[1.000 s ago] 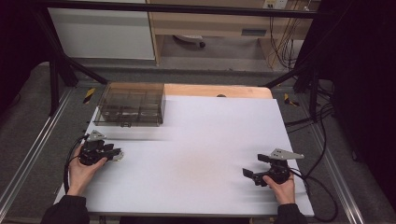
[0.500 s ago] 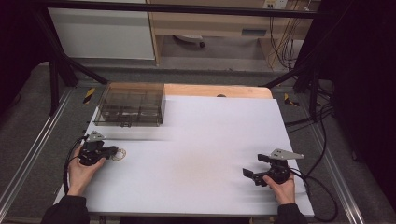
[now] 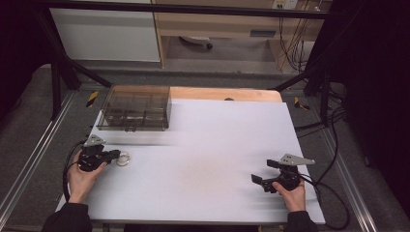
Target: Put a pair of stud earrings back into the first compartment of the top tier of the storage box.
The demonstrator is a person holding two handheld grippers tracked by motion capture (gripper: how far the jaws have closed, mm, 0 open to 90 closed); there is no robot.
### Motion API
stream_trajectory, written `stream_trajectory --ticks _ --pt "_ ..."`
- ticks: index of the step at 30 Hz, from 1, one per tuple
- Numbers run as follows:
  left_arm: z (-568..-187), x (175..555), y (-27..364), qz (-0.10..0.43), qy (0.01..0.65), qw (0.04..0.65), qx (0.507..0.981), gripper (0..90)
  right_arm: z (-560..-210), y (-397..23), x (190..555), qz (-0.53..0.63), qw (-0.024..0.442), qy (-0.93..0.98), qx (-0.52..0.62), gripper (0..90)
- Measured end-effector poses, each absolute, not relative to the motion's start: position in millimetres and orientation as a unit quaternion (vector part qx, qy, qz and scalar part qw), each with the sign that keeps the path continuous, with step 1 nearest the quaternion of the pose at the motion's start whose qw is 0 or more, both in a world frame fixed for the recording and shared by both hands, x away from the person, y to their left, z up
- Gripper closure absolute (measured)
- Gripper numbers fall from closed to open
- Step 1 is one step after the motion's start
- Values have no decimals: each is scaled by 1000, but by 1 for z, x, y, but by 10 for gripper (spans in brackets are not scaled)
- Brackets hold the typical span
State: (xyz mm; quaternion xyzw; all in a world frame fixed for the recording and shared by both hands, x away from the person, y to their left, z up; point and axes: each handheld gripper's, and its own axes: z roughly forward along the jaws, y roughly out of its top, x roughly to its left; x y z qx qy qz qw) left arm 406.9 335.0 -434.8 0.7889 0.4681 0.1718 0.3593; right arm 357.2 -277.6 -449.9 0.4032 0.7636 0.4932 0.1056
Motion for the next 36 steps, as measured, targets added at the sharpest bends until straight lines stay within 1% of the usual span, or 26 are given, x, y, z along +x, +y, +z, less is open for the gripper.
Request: stream_trajectory --ticks 14,36 --pt "-421 398 335 166 473 371 782 850 -450 -277 357 492 105 764 404 7" --pt "-384 390 326 181 469 376 778 850 -450 -278 357 487 108 767 404 7"
